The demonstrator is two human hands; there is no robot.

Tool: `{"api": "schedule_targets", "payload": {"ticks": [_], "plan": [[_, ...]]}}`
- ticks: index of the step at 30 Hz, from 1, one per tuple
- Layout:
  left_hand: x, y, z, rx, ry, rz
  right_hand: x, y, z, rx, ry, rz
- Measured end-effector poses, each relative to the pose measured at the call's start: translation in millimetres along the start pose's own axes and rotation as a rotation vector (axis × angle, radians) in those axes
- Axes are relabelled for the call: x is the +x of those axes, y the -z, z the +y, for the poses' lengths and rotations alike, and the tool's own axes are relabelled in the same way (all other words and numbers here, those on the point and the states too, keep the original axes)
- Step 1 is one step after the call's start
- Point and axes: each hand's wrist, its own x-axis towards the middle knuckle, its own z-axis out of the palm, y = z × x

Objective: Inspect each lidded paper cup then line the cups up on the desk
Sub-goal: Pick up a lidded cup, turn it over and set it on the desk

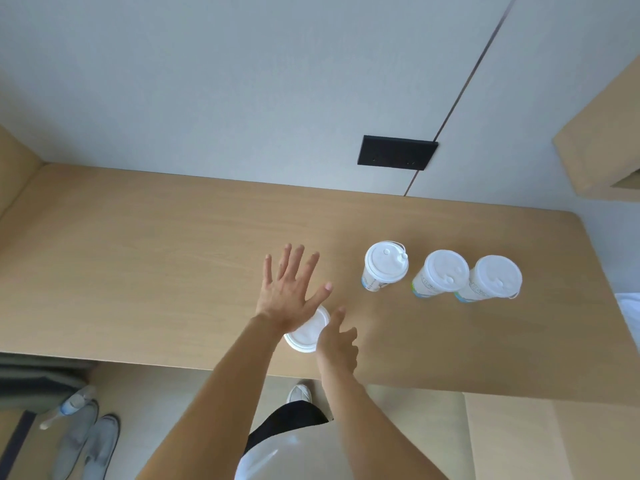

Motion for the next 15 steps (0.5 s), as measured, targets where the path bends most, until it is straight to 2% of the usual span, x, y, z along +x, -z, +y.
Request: {"api": "schedule_targets", "payload": {"ticks": [3, 5, 7, 10, 15], "plan": [[-13, 5, 1, -0.109, 0.131, 0.064, 2, 8, -4, -0.097, 0.395, 0.036], [-22, 7, 7, -0.235, 0.363, 0.092, 8, 10, -17, -0.211, 0.605, 0.004], [-29, 7, 16, -0.371, 0.626, 0.068, 18, 6, -31, -0.414, 0.738, -0.057], [-35, -1, 27, -0.436, 0.826, -0.020, 27, -3, -44, -0.595, 0.821, 0.001], [-33, -16, 29, -0.473, 0.902, 0.009, 31, -12, -45, -0.705, 0.821, 0.026]]}}
